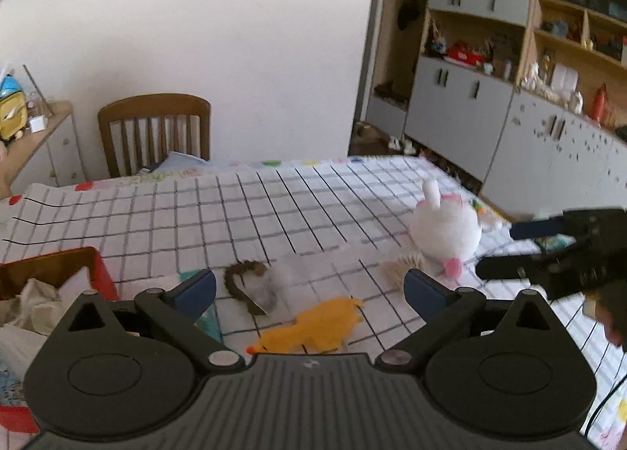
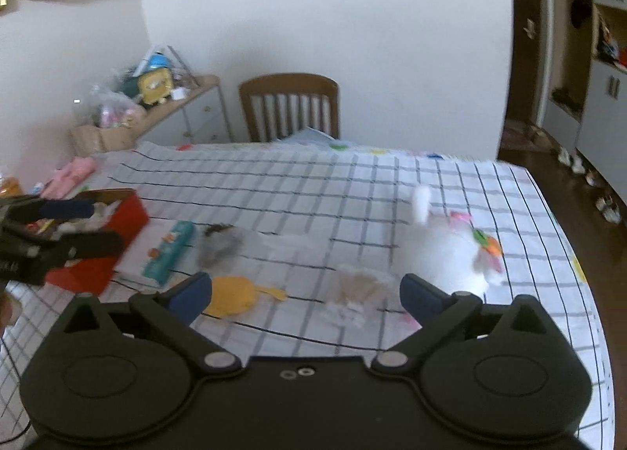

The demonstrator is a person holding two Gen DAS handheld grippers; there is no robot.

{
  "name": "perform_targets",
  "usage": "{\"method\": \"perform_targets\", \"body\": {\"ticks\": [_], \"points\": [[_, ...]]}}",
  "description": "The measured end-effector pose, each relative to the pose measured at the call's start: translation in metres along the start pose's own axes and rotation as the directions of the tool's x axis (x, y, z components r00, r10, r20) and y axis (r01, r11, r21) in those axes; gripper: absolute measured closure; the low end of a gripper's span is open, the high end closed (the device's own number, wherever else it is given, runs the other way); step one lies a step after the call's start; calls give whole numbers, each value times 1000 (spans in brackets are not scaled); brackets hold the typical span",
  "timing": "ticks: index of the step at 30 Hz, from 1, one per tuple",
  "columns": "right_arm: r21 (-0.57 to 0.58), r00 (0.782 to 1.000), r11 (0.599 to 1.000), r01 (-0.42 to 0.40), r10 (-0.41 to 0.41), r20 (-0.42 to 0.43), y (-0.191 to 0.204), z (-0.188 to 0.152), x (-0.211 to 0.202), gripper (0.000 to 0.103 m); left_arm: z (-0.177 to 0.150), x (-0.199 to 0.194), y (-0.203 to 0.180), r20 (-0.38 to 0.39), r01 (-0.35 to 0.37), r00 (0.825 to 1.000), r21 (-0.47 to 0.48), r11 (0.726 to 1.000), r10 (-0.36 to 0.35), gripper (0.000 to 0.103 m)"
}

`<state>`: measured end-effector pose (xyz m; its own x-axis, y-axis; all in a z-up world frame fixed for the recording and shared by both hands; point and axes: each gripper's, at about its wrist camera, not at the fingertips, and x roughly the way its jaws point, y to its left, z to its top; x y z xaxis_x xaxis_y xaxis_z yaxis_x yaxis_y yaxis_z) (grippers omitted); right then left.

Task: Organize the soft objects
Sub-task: 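Withdraw both grippers from the tin toward the yellow plush duck and cotton swabs, then grasp the yellow plush duck with the left gripper while the right gripper grasps the cotton swab bag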

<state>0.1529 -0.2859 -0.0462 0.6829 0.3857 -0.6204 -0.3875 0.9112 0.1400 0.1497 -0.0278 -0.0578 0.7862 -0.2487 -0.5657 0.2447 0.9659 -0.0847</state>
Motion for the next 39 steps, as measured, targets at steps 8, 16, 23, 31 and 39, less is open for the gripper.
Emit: {"method": "perform_targets", "body": {"ticks": [8, 16, 23, 31, 39], "points": [[39, 998, 999, 31, -29, -59, -18, -9, 36, 1, -18, 42, -16, -69, -8, 998, 40, 999, 10, 0], [59, 993, 997, 42, -35, -110, -20, -14, 72, 6, -27, 75, -17, -130, 33, 991, 42, 999, -27, 0], [80, 988, 994, 71, -59, -143, -20, -15, 98, 14, -32, 99, -20, -151, 10, 989, 51, 999, -3, 0], [98, 980, 987, 125, -107, -170, -19, -15, 120, 22, -33, 111, -18, -149, -11, 989, 57, 998, 20, 2], [78, 975, 986, 145, -129, -183, -14, -16, 129, 31, -37, 122, -23, -187, 0, 982, 101, 995, 19, 39]]}}
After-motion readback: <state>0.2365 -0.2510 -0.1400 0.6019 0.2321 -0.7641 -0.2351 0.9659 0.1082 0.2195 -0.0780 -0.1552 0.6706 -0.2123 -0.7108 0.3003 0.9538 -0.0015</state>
